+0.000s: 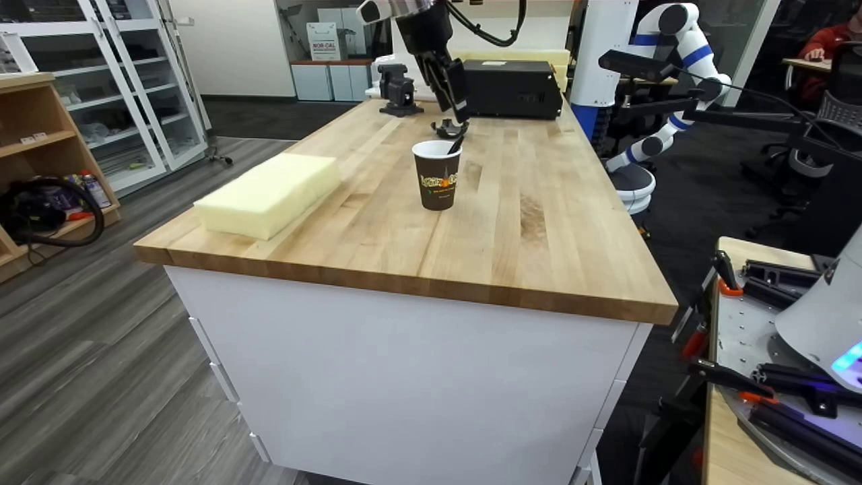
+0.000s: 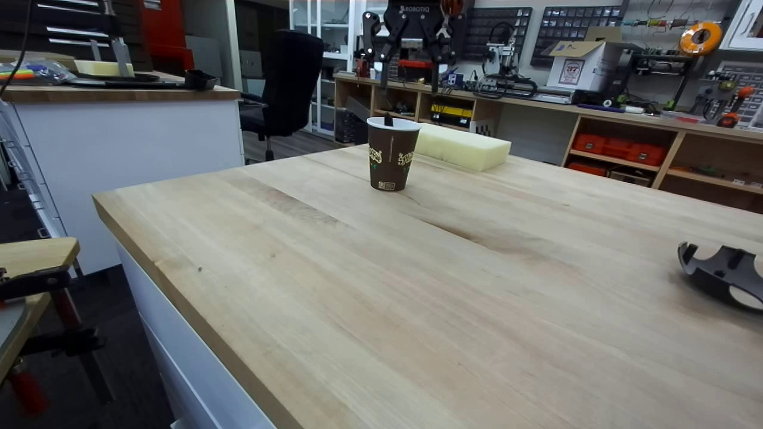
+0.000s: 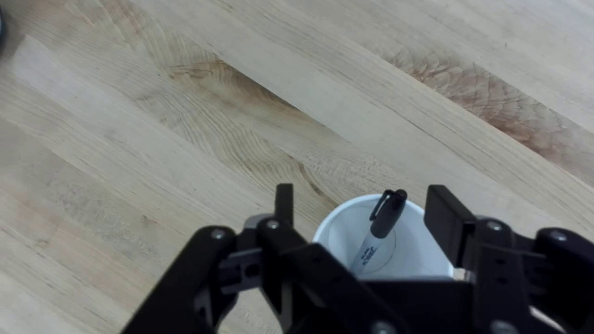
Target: Remove the marker from the cup,move the cup to the left and put the marker in the cup
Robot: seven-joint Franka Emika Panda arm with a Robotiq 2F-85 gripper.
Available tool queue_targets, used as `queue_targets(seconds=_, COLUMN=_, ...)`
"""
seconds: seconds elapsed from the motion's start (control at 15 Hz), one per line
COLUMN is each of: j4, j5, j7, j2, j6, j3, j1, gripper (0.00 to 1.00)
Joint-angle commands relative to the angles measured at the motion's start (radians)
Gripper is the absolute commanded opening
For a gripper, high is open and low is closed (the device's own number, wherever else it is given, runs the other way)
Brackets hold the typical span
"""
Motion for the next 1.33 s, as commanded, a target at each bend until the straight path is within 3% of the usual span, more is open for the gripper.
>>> queue_targets(seconds=0.0, j4=0.006, j5=-0.024, j7=0.0, j2=-0.013, j6=0.049, j3=0.002, j1=0.007, gripper=0.99)
queue_targets(seconds=0.27, j4=-0.04, j5=-0.029, j7=0.011, j2=-0.052, j6=0.186, j3=0.003, j1=0.002, gripper=1.0)
queue_targets(seconds=0.47, j4=-0.114, j5=-0.021, j7=0.047, j2=-0.116, j6=0.351, j3=0.0, j1=-0.005, gripper=1.0)
queue_targets(seconds=0.53, j4=-0.011, j5=-0.009, j7=0.009, j2=-0.03, j6=0.263, j3=-0.001, j1=0.004, gripper=1.0)
queue_targets(seconds=1.27, j4=-0.014, j5=-0.008, j7=0.009, j2=-0.025, j6=0.271, j3=-0.001, j1=0.003, gripper=1.0)
